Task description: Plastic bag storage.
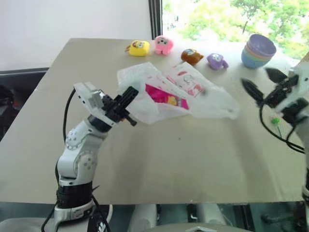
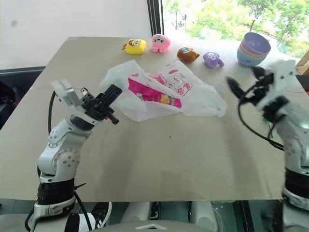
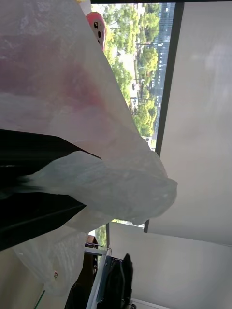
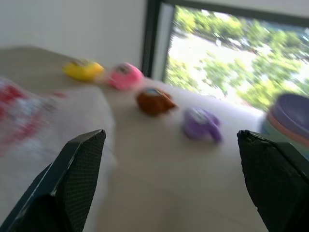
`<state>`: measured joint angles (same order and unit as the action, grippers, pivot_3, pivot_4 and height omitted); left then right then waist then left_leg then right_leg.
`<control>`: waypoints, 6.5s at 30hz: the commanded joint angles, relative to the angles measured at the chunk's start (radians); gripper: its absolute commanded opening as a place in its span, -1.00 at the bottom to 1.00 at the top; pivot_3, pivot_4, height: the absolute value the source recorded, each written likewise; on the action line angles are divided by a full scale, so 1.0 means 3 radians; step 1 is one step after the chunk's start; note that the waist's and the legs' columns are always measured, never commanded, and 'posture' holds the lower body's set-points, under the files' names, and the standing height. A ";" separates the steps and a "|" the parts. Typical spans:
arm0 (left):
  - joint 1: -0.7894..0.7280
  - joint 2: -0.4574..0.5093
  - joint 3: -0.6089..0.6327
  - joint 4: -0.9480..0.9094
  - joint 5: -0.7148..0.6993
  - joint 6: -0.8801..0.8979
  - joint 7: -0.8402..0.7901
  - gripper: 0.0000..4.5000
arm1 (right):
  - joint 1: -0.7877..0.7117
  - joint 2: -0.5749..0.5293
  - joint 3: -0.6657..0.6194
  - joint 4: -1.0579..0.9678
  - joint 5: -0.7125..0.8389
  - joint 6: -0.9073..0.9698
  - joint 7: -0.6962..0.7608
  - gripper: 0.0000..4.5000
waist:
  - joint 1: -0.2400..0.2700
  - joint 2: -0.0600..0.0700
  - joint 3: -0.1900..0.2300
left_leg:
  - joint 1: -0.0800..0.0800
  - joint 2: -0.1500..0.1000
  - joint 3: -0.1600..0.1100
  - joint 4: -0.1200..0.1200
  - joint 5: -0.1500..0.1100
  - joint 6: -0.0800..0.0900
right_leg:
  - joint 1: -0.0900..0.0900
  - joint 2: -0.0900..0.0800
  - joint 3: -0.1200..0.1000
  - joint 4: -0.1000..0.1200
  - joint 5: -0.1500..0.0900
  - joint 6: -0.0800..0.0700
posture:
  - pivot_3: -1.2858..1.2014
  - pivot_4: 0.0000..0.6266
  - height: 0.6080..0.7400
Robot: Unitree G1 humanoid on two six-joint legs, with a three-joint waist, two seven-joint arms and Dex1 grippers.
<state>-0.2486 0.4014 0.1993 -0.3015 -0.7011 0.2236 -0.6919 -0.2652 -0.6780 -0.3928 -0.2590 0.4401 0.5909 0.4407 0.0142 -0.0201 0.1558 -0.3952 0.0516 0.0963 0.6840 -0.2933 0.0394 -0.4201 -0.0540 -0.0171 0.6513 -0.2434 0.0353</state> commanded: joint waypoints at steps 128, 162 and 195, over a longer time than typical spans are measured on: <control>0.0070 -0.0157 -0.0027 0.0020 0.0314 -0.0268 0.0138 -1.00 | -0.0300 0.0846 0.1463 0.0096 0.0102 -0.0430 0.1389 -0.66 | -0.0086 -0.0008 -0.0003 | 0.0045 0.0014 0.0007 0.0001 -0.0001 0.0000 | 0.0018 0.0015 0.0027 0.0024 0.0000 -0.0001 | 0.03 -0.52 1.00; 0.0206 -0.0222 0.0557 -0.0420 -0.1045 0.0166 0.0699 -1.00 | -0.1767 0.2019 0.1835 0.1548 -0.0686 -0.0877 0.0542 0.97 | -0.0091 -0.0005 -0.0001 | 0.0017 0.0012 -0.0010 -0.0001 0.0000 -0.0001 | 0.0010 0.0002 0.0004 0.0007 0.0000 -0.0001 | 0.03 -0.52 1.00; 0.0045 -0.0214 0.0511 -0.0179 -0.0876 0.0275 0.0668 -1.00 | -0.0078 0.0988 0.1309 -0.0047 -0.0647 -0.0857 0.0426 0.87 | -0.0079 -0.0005 -0.0001 | 0.0003 0.0005 -0.0030 0.0006 0.0004 -0.0008 | 0.0003 0.0006 -0.0009 0.0012 0.0000 -0.0001 | 0.03 -0.52 1.00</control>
<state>-0.2367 0.3386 0.3482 -0.3126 -0.9648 0.3187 -0.4948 -0.2733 -0.3819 0.0015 -0.2573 0.2236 0.3189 0.5611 -0.0095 -0.0215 0.1554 -0.3945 0.0531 0.0872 0.6859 -0.2921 0.0371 -0.4194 -0.0522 -0.0198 0.6547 -0.2434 0.0351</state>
